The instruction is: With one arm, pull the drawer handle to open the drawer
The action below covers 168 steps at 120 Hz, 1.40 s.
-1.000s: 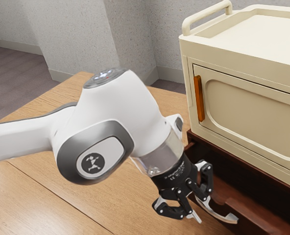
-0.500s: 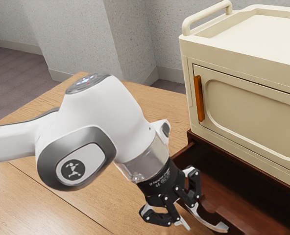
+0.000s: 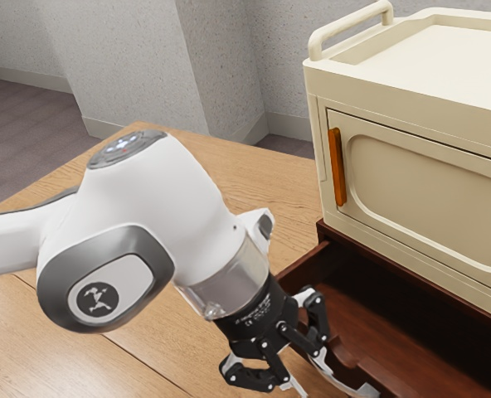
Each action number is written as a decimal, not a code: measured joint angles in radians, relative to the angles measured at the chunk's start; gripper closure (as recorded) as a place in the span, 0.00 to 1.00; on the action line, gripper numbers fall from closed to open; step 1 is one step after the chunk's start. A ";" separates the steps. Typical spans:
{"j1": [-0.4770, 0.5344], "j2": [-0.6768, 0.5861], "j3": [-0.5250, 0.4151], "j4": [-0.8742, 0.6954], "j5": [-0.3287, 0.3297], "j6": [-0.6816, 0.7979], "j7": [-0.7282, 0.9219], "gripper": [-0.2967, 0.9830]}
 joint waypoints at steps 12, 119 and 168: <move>-0.002 -0.006 0.000 -0.007 0.002 -0.002 -0.006 0.72; -0.019 -0.069 -0.001 -0.052 0.056 -0.003 -0.081 0.72; -0.012 -0.128 -0.033 -0.077 0.081 0.001 -0.113 0.72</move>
